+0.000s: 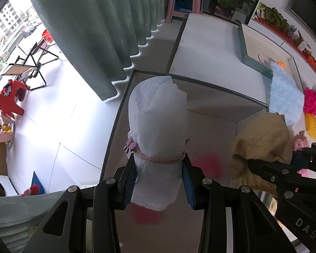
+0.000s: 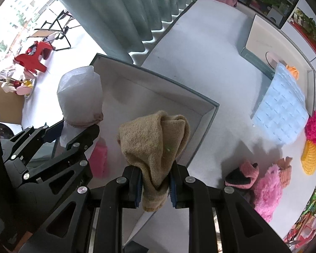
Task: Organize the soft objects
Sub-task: 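Carry the white bundle and beige sock over the box with both tools, then open both tools to drop the bundle and sock into the box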
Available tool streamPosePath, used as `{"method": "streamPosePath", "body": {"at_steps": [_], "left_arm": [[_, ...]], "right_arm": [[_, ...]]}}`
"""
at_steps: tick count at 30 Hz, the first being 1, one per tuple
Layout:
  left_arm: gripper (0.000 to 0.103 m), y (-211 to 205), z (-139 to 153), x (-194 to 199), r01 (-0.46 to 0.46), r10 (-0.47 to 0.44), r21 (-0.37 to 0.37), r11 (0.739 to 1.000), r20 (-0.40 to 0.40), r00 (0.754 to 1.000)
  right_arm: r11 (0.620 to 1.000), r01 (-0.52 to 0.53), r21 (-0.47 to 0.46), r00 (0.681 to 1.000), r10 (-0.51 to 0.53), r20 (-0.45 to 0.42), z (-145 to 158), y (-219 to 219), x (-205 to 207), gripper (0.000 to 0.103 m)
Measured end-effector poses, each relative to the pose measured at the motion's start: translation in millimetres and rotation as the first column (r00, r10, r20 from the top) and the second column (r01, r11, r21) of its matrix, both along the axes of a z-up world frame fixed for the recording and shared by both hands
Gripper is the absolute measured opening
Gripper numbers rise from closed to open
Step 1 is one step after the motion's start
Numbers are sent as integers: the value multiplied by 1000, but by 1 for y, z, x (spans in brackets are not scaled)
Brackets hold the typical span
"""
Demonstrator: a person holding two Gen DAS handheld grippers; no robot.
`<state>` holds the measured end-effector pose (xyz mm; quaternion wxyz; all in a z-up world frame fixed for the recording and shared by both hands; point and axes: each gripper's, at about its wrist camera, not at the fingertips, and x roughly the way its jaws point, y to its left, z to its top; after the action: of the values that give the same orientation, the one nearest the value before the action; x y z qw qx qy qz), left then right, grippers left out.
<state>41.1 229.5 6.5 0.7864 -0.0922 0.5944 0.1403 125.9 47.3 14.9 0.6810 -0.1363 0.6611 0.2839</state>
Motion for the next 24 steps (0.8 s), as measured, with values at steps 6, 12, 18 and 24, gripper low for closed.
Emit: {"method": "streamPosePath", "body": {"at_steps": [6,12,18,24], "left_arm": [[41,1,-10,8,12,-12,-12,1000,-19,1000],[41,2,-16,12,14,-15,-19,1000,-33,999],[41,4,-21,15,17,-18,-25,1000,-45,999],[42,3,-23,18,23,-25,-31,999,-53,998]], "right_arm": [[1000,14,-19,1000,-14,-7,-9,7,9,22],[999,16,-34,1000,-17,-22,-19,12,11,22],[999,8,-42,1000,-9,-27,-25,17,12,22],[998,7,-56,1000,-9,-24,-27,19,16,22]]}}
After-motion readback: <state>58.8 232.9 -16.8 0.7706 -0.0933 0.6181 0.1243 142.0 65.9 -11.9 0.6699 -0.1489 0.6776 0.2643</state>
